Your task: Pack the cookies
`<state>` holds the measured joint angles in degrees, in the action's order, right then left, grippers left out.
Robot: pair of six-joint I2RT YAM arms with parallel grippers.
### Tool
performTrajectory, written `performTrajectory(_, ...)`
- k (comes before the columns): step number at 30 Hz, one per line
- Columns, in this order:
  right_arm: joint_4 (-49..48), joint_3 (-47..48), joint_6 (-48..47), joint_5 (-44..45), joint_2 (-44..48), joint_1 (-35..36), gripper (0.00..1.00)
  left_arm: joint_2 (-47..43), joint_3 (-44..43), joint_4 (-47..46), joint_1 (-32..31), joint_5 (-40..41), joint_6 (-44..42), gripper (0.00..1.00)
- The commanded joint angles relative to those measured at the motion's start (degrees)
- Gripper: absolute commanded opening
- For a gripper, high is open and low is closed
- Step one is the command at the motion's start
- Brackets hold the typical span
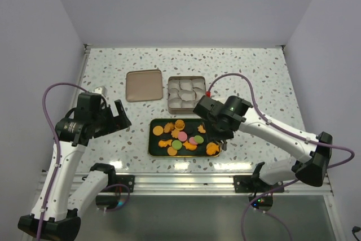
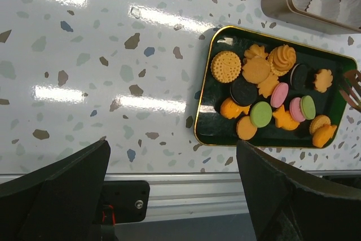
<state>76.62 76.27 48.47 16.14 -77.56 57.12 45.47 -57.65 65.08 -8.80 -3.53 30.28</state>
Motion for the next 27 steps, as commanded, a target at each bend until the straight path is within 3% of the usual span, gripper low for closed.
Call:
performTrajectory(1,-1.38,-1.82,1.28,-1.02,-0.13,0.45,0.48,-0.65,-2.12,0.93,-0.43,0.63,-1.81,1.00)
performTrajectory(23,-6.48,-4.02,-1.09,-3.40,-5.58,0.80,0.51,-1.26,-1.50,1.19,-0.52,2.30,-2.07,1.00)
performTrajectory(27,-6.40,-4.11,-1.53,-3.40,-5.76,0.80,0.41,-1.18,-1.50,1.28,-0.52,2.48,-2.25,1.00)
